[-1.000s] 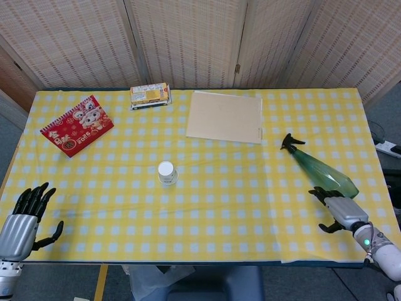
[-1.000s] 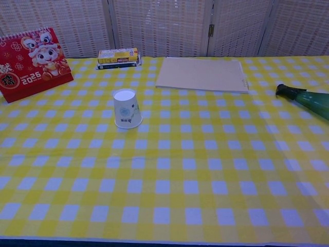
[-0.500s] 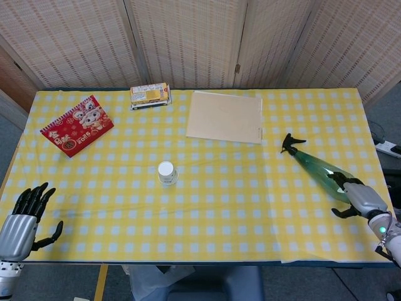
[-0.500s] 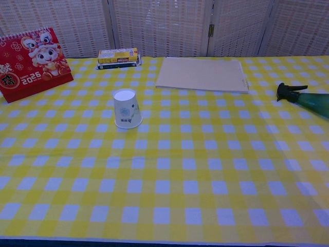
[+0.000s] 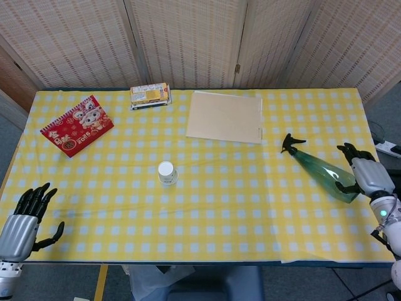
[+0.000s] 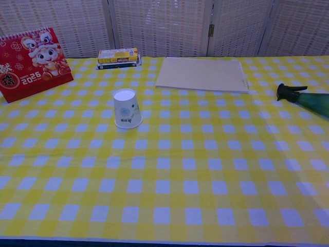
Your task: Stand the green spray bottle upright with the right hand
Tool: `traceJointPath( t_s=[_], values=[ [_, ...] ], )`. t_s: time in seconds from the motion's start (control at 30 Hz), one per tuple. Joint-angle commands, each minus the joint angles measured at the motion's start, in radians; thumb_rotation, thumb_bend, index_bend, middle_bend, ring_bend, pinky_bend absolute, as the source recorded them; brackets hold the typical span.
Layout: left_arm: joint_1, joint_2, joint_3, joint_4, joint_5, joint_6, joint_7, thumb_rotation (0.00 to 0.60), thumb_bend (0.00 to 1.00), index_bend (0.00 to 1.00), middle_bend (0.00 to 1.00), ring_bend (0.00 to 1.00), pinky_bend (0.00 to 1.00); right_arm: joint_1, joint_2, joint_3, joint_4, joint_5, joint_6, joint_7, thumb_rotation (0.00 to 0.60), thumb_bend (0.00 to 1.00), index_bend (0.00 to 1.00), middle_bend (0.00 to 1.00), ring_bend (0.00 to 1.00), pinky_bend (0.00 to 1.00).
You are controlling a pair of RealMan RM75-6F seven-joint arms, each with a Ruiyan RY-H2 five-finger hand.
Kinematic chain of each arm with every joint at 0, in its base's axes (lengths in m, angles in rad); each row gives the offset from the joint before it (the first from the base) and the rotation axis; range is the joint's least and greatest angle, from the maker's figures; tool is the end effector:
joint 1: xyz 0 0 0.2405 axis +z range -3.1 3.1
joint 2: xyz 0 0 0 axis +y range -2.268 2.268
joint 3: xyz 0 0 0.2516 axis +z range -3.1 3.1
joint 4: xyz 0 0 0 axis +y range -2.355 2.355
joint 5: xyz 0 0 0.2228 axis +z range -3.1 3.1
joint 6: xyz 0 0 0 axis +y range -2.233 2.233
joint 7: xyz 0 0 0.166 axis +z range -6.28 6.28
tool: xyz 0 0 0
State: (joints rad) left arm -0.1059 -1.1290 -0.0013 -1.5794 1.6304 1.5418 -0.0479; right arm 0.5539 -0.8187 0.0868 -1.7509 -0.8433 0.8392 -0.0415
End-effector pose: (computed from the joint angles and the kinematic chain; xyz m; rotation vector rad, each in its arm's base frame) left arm -0.2946 0.1982 0.1375 -1.4951 -0.8533 -1.0128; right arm -0.2992 -0.3281 0.1831 1.3882 -1.2518 0.5744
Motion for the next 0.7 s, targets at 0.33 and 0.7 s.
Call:
traceJointPath(
  t_s=[0.33,0.7],
  values=[
    [0.027,0.047,-0.002,0.019,0.014,0.068,-0.140,0.329,0.49,0.00,0.00,0.00,0.00,0.311,-0.314,-0.031,0.166,0.645,0.049,-0.532,0.600,0.38,0.00,0.02,0.09,0.00],
    [0.026,0.053,-0.006,0.031,0.006,0.066,-0.173,0.334,0.49,0.00,0.00,0.00,0.00,0.350,-0.456,-0.043,0.353,0.743,-0.008,-0.608,0.600,0.38,0.00,0.03,0.09,0.00]
  ],
)
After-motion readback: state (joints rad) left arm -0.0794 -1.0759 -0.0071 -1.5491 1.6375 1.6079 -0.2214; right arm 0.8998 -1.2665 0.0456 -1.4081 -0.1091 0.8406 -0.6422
